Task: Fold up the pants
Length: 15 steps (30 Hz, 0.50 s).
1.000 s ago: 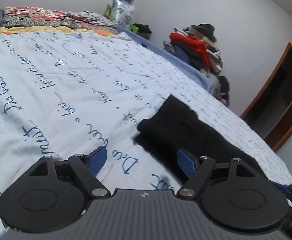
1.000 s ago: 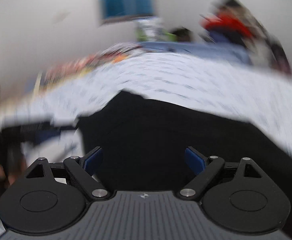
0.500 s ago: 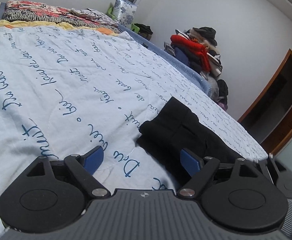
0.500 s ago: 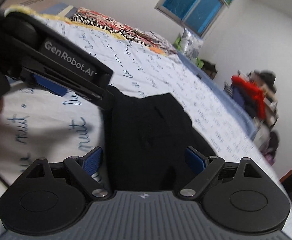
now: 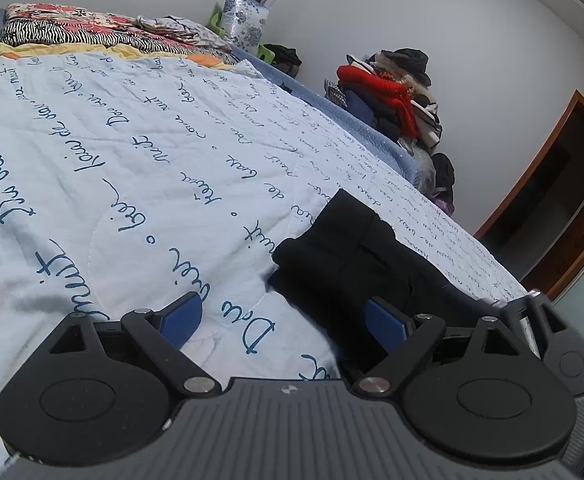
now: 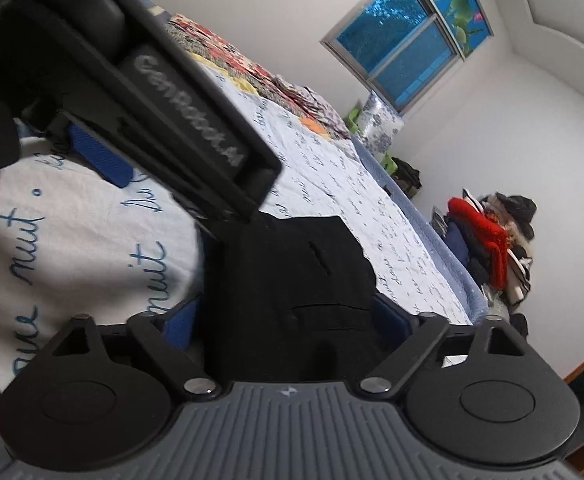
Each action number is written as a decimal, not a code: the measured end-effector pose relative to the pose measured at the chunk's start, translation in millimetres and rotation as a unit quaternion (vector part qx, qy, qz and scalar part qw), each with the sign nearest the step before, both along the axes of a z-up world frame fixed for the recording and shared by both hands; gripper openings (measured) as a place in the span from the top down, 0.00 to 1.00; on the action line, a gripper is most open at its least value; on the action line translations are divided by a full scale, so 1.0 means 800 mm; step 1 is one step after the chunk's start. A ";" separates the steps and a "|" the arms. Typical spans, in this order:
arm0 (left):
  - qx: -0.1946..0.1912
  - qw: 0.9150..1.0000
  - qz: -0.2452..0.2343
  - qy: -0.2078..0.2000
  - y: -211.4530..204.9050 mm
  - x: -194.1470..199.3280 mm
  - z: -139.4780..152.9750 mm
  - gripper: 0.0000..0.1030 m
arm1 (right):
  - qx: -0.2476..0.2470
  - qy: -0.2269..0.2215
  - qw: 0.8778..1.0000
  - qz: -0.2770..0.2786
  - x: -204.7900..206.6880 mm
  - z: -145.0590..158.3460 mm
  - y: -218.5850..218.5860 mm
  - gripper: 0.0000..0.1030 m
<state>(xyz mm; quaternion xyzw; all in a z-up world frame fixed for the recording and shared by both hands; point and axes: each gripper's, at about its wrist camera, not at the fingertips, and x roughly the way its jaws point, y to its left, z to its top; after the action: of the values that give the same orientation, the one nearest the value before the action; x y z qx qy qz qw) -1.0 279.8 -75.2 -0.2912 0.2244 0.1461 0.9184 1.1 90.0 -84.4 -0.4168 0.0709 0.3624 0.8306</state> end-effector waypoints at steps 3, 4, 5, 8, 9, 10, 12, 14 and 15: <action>0.002 1.000 0.000 0.002 0.000 0.001 0.000 0.12 | -0.008 0.013 0.999 0.029 -0.008 -0.005 0.000 0.56; 0.003 1.000 0.000 0.002 -0.001 0.001 0.000 0.12 | -0.016 0.008 0.999 0.037 -0.013 -0.008 0.002 0.67; 0.005 1.000 0.000 0.003 -0.001 0.002 0.001 0.12 | -0.025 0.001 0.999 0.043 -0.018 -0.012 0.005 0.77; 0.009 1.000 -0.001 0.006 -0.002 0.004 0.001 0.11 | -0.031 -0.007 0.999 0.041 -0.024 -0.017 0.010 0.79; 0.010 1.000 -0.001 0.007 -0.002 0.004 0.001 0.11 | -0.025 0.000 0.999 0.039 -0.022 -0.015 0.009 0.79; 0.011 1.000 -0.001 0.008 -0.003 0.005 0.001 0.11 | -0.019 0.006 0.999 0.038 -0.020 -0.013 0.008 0.80; 0.013 1.000 -0.002 0.009 -0.003 0.005 0.001 0.11 | -0.015 0.011 0.999 0.038 -0.018 -0.012 0.006 0.80; 0.014 1.000 -0.001 0.011 -0.004 0.006 0.000 0.11 | -0.009 0.018 0.999 0.039 -0.015 -0.009 0.004 0.80; 0.015 1.000 -0.001 0.011 -0.005 0.006 0.001 0.11 | -0.006 0.023 0.999 0.039 -0.013 -0.007 0.003 0.80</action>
<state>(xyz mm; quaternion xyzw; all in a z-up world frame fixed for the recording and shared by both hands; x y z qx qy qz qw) 3.8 276.2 -74.5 -0.2759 0.2329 0.1512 0.9202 -9.5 92.6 -90.4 -0.4161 0.0759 0.4034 0.8114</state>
